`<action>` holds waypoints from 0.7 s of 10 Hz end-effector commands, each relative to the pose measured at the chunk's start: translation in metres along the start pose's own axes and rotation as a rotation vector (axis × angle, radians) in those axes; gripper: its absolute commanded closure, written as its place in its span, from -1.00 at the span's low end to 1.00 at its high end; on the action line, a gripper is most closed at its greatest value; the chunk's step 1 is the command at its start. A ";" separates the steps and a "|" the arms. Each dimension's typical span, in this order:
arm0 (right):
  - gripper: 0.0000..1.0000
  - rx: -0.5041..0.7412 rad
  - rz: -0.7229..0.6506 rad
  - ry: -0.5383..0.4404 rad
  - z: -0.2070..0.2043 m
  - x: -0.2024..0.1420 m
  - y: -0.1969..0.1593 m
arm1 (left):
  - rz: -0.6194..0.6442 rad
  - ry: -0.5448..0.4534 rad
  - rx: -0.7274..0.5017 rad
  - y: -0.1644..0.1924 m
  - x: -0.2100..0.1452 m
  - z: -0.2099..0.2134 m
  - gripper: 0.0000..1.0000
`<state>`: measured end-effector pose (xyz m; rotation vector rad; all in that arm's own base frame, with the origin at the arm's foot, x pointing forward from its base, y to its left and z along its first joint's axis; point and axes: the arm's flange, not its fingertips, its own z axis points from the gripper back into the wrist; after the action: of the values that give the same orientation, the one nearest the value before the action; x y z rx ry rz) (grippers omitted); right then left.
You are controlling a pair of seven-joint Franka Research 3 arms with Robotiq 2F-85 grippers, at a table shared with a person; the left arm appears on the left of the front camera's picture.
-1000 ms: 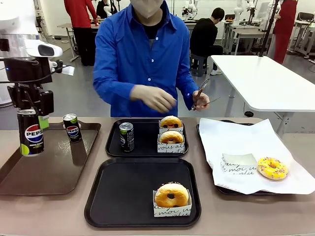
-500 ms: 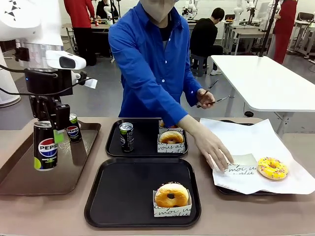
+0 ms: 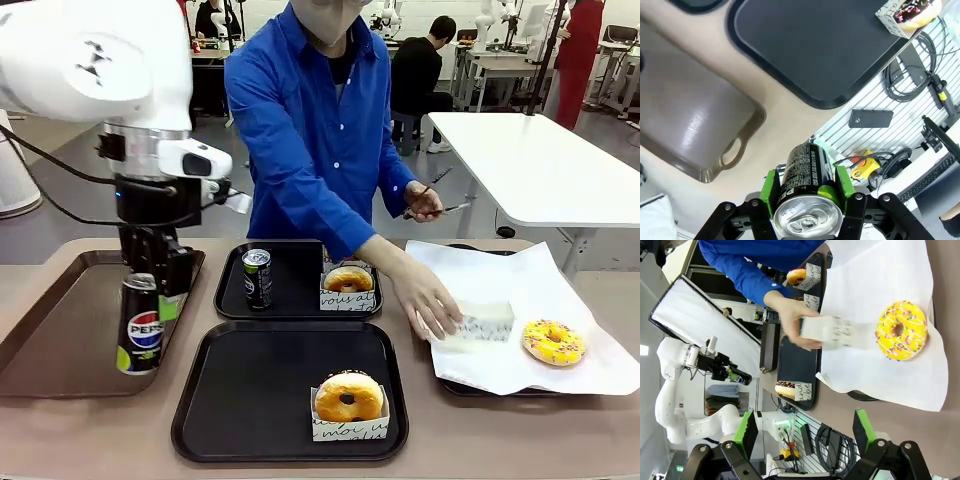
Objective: Set up donuts and drinks on trays.
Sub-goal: Pick up one Pepsi coke from the Handle tray and place it on the Flat Tray without a Pepsi coke.
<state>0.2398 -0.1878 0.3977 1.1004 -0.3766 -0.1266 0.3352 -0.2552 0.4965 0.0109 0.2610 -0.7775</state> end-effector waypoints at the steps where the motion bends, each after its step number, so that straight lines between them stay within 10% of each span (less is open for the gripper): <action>1: -1.00 0.022 0.012 -0.009 0.000 0.001 -0.001 | 0.021 0.021 0.026 -0.012 0.031 -0.002 -0.14; 5: -1.00 0.022 0.012 -0.009 0.000 0.001 -0.001 | 0.022 0.027 0.023 -0.033 0.072 -0.022 -0.14; 7: -1.00 0.022 0.012 -0.009 0.000 0.001 -0.001 | 0.029 0.030 0.005 -0.001 0.023 0.008 -0.14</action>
<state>0.2398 -0.1878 0.3976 1.1004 -0.3764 -0.1267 0.3574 -0.3077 0.4669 0.0267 0.2915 -0.7580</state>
